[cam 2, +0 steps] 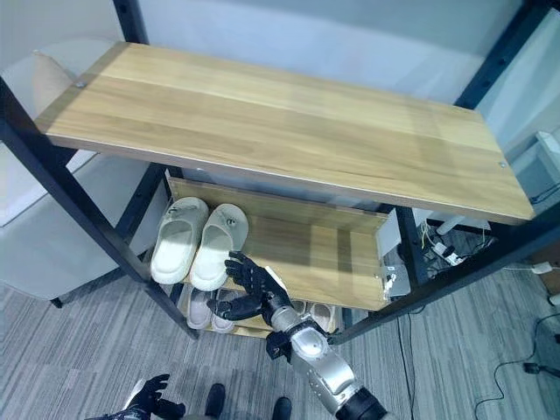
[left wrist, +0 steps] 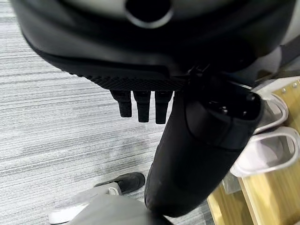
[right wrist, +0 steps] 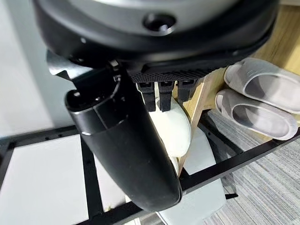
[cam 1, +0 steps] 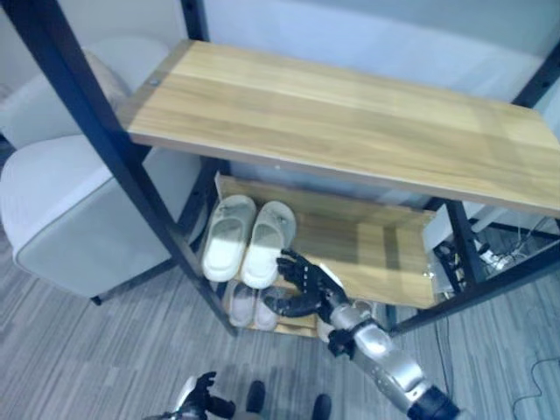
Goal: Arrange the slippers neatly on the shoe rack.
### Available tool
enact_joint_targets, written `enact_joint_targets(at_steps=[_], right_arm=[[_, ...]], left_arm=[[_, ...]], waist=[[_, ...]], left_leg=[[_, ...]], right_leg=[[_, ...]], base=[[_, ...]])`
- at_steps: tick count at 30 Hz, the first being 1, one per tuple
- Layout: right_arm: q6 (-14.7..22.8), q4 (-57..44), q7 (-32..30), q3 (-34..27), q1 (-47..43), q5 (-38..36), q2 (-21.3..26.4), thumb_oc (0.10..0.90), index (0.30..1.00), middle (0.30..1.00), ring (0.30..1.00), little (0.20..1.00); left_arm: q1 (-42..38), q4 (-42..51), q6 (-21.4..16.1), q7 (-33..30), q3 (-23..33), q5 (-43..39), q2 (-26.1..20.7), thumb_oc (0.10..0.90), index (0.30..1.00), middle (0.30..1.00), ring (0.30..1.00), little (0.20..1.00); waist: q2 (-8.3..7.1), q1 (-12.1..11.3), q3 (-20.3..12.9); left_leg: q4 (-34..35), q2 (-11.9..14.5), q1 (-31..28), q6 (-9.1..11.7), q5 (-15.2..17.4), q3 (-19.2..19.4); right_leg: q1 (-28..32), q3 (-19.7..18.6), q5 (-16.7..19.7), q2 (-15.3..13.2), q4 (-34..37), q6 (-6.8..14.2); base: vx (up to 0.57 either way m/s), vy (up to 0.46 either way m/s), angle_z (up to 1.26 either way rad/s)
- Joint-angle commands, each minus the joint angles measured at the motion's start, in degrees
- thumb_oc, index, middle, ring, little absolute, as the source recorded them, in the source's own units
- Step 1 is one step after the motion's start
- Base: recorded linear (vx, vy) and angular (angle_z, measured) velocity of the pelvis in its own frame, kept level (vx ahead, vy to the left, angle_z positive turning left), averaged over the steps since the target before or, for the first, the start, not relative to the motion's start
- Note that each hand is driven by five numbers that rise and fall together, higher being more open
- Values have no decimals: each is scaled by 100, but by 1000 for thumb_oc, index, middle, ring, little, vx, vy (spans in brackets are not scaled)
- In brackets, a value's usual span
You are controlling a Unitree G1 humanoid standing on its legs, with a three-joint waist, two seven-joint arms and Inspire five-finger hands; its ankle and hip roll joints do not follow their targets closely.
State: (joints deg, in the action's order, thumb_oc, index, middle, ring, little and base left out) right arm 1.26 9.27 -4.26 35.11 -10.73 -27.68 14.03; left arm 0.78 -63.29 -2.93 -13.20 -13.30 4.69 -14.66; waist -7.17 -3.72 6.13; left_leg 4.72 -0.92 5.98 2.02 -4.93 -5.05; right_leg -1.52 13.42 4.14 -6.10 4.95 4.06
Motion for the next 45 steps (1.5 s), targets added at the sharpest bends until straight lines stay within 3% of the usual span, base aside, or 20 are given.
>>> enact_joint_targets(at_steps=[1, 13, 27, 39, 45], right_arm=[[497, -594, 40, 8, -637, -12, -304, 800, 900, 900, 900, 900], [528, -1035, 101, -265, -482, 294, 99, 800, 900, 900, 900, 900], [731, -2154, 1074, -1456, 1306, 634, 1639, 800, 900, 900, 900, 900], [928, -1717, 1211, -1935, 2023, 1380, 1827, 800, 900, 900, 900, 900], [990, -1531, 1013, -2033, 1915, 1647, 1854, 800, 900, 900, 900, 900]], left_arm=[[-198, -331, -161, -99, -364, -160, 347, 800, 900, 900, 900, 900], [-185, -351, -154, -68, -297, -131, 357, 800, 900, 900, 900, 900], [-99, -391, -299, 349, -61, -73, 359, 800, 900, 900, 900, 900], [-115, -417, -418, 527, -123, -70, 463, 800, 900, 900, 900, 900], [-282, -308, -486, 505, -283, -87, 528, 800, 900, 900, 900, 900]], waist=[[47, -208, 173], [60, -101, 68], [197, 334, -197], [403, 564, -247], [416, 562, 20]], left_leg=[[28, 132, -321, 144, 393, 414], [28, 125, -367, 146, 416, 467], [28, 257, -568, 217, 417, 655], [-46, 465, -595, 337, 253, 703], [-649, 571, -5, 486, 111, 665]], right_leg=[[-100, -93, -127, -119, -218, 311], [-42, -119, -151, -117, -213, 301], [94, -246, -238, 16, -209, 278], [201, -503, -371, 261, -83, 174], [179, -504, -406, 267, 5, 106]], base=[[0, 0, 0], [0, 0, 0], [8, -36, -4], [-35, -71, -11], [-164, -71, 6]])
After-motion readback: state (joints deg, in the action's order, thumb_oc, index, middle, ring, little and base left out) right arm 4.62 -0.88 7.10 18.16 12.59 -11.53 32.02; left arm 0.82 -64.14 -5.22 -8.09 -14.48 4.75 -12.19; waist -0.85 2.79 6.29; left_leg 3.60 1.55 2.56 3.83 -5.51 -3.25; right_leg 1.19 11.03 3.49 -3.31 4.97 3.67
